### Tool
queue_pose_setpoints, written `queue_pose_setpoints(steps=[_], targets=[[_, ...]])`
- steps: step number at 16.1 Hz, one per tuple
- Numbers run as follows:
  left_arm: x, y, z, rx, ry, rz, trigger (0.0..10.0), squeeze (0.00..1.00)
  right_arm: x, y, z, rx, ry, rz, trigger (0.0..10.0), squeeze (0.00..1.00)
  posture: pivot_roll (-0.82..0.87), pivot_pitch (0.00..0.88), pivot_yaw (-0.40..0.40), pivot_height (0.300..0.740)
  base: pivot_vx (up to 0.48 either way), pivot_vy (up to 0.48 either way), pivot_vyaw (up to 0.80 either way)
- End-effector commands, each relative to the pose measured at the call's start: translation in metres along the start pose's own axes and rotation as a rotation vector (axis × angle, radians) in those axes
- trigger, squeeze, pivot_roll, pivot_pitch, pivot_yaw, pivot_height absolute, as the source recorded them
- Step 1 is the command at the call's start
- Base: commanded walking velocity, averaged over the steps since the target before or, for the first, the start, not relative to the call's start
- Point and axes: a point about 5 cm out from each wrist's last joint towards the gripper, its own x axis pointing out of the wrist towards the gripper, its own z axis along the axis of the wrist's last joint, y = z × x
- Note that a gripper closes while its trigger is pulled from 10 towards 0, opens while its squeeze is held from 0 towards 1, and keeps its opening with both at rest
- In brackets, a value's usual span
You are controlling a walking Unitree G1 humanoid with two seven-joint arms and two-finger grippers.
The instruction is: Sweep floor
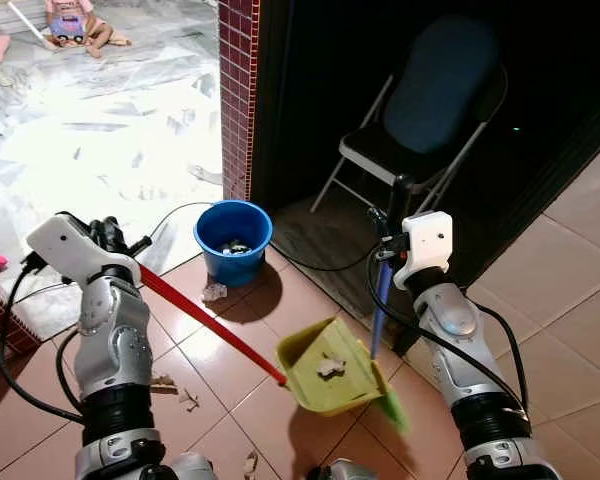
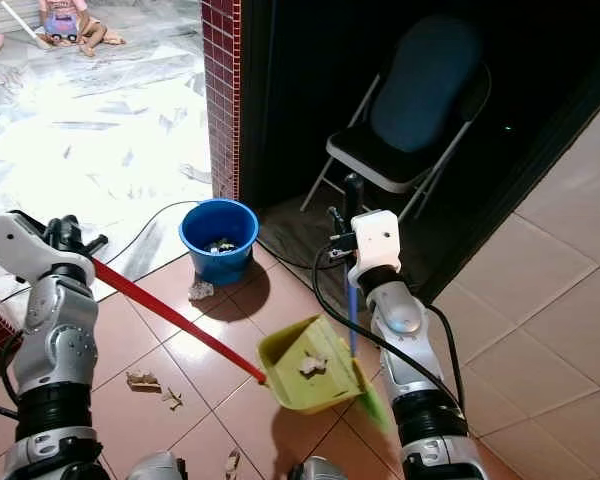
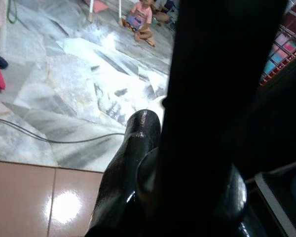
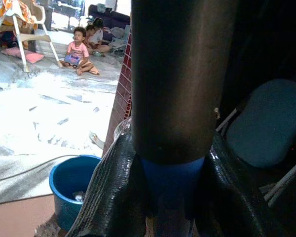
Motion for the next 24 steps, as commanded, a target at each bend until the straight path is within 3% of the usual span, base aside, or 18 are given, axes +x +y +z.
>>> queue_pose_setpoints(steps=[1,5,6,10,14,15,18,20,24], targets=[[0.001,-0.018,0.005,-0.113,-0.011,-0.049,10.0,0.00,0.005,-0.002,0.011,0.004,-0.042,-0.010,10.0,0.00,-0.01,0.010,-0.121,0.740,0.000,0.000,0.00],[0.002,-0.017,0.001,-0.177,0.017,-0.027,10.0,0.00,0.006,-0.002,0.013,-0.014,-0.049,-0.015,10.0,0.00,-0.01,0.010,-0.121,0.740,0.000,0.000,0.00],[0.002,-0.016,0.000,-0.187,0.025,-0.019,10.0,0.00,0.007,-0.009,0.017,-0.092,-0.067,-0.057,10.0,0.00,-0.02,0.010,-0.121,0.740,0.000,0.000,0.00],[0.002,-0.017,0.001,-0.168,0.011,-0.023,10.0,0.00,0.010,-0.030,0.024,-0.170,-0.085,-0.158,10.0,0.00,-0.02,0.012,-0.119,0.740,0.000,0.000,0.00],[0.006,-0.014,0.007,-0.143,-0.012,-0.009,10.0,0.00,0.013,-0.028,0.023,-0.171,-0.081,-0.155,10.0,0.00,-0.03,0.011,-0.116,0.740,0.000,0.000,0.00],[0.006,-0.014,0.008,-0.120,-0.020,-0.013,10.0,0.00,0.013,-0.026,0.022,-0.167,-0.079,-0.149,10.0,0.00,-0.03,0.011,-0.116,0.740,0.000,0.000,0.00],[0.004,-0.025,0.022,0.139,-0.138,-0.095,10.0,0.00,0.013,-0.018,0.021,-0.126,-0.083,-0.116,10.0,0.00,-0.03,0.011,-0.117,0.740,0.000,0.000,0.00],[0.003,-0.031,0.036,0.232,-0.232,-0.115,10.0,0.00,0.015,-0.008,0.022,-0.085,-0.095,-0.071,10.0,0.00,-0.02,0.007,-0.116,0.740,0.000,0.000,0.00],[0.006,-0.043,0.062,0.229,-0.324,-0.120,10.0,0.00,0.015,0.002,0.019,-0.049,-0.089,-0.039,10.0,0.00,0.00,0.000,-0.109,0.740,0.000,0.000,0.00]])
